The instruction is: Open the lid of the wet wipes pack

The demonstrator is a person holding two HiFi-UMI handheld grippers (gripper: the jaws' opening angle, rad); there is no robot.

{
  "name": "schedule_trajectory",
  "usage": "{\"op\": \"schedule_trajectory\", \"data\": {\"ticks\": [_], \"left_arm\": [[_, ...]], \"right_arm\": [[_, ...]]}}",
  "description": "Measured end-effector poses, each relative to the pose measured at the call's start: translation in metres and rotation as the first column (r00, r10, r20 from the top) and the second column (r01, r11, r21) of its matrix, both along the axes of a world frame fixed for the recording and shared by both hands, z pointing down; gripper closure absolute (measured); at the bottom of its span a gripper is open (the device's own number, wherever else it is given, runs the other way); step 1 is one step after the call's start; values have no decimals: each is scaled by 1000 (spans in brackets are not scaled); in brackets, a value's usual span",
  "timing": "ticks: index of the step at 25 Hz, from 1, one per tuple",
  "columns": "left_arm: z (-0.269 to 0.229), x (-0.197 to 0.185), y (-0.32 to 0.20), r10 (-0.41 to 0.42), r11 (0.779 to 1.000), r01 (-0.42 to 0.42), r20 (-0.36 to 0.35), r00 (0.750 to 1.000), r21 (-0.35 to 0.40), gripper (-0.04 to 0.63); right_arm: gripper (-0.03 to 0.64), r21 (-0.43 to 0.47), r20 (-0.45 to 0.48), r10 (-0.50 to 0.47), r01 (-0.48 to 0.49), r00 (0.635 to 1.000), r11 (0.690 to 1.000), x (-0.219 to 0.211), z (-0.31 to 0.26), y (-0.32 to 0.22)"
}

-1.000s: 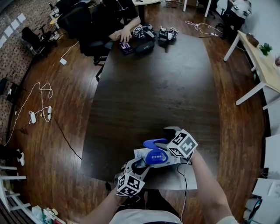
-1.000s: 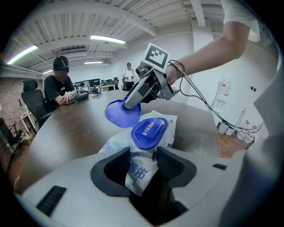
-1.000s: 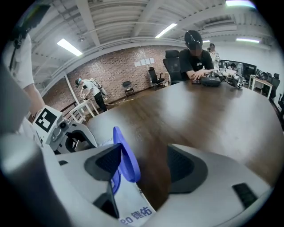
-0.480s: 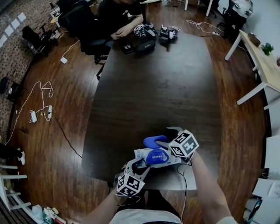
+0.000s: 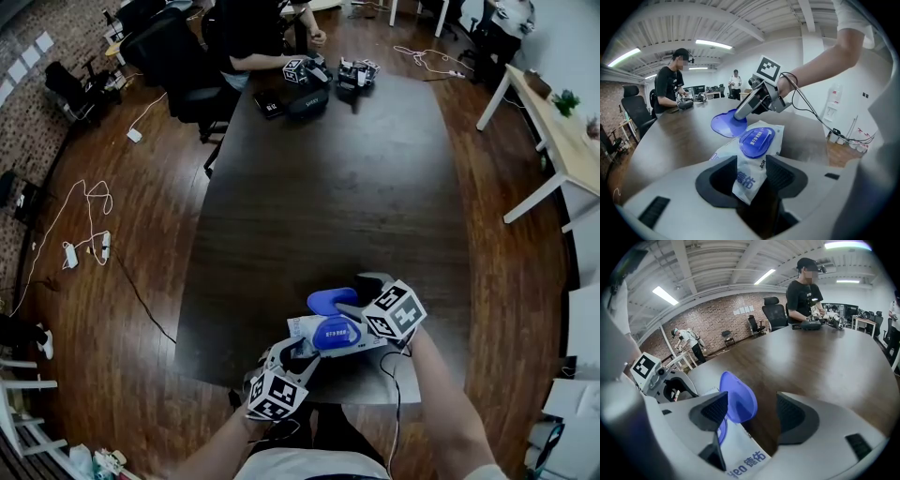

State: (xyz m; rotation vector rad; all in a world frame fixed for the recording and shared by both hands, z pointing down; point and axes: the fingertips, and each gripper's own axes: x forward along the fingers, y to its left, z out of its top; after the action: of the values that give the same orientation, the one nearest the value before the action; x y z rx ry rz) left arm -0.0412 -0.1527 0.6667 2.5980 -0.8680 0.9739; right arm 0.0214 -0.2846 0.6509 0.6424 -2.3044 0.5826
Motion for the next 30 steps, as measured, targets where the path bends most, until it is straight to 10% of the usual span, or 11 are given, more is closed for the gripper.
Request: {"op": "schedule_trajectory", "data": {"ticks": [14,25,30], "left_arm": [[-74,-18,-7,-71,990,85,-125,990,112,407],[-198,-41,5,-106,957,187,-334,937,220,594],[-228,-46,17,-95,949,198,-377,921,244,594]], "right_arm": [[287,129,244,174,-210,954,969,23,-103,51],[597,333,343,425,-531,838,779,70,-211,160],[609,369,361,443,-562,821,741,66,-233,198]]}}
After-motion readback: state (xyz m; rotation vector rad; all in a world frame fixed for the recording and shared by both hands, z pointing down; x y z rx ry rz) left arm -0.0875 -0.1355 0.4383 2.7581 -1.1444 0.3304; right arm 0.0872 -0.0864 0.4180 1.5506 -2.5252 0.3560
